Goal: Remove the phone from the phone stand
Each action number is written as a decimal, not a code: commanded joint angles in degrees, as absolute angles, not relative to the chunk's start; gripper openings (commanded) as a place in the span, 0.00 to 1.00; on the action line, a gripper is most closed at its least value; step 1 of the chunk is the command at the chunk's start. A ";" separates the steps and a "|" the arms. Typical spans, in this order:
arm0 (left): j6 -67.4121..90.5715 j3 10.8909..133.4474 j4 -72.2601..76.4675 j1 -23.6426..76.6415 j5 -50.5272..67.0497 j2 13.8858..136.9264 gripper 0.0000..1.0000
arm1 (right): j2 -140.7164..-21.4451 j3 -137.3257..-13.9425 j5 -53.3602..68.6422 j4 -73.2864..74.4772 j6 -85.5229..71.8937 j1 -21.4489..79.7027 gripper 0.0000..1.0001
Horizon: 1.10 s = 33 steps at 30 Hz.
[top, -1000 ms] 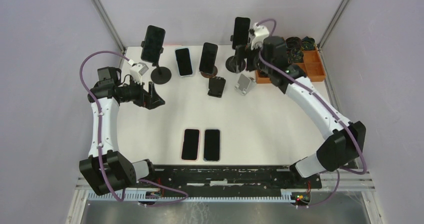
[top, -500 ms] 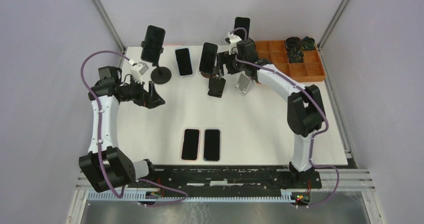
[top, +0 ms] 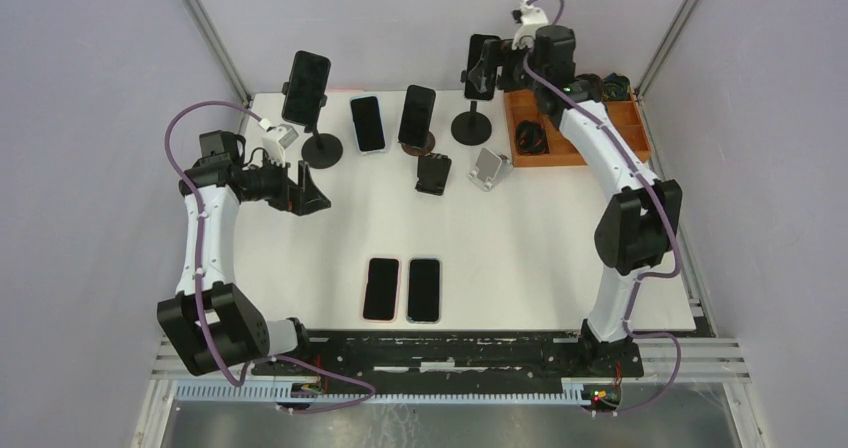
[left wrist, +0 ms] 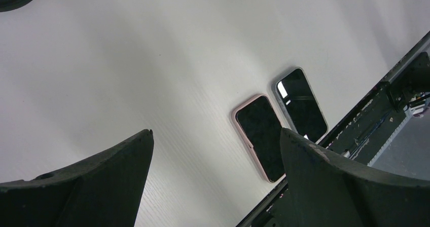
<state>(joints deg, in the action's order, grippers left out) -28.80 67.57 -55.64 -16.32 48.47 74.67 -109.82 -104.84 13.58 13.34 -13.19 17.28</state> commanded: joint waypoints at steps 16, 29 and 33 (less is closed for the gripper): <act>-30.86 70.94 -55.72 -14.48 49.70 75.88 1.00 | -128.46 -116.01 38.70 -11.61 -29.04 5.55 0.98; -30.08 71.50 -55.70 -12.92 47.44 77.75 1.00 | -138.13 -120.28 49.98 -37.88 -49.99 5.59 0.87; -29.82 71.82 -55.69 -12.70 47.33 77.53 1.00 | -138.60 -119.98 49.86 -37.19 -50.04 5.67 0.82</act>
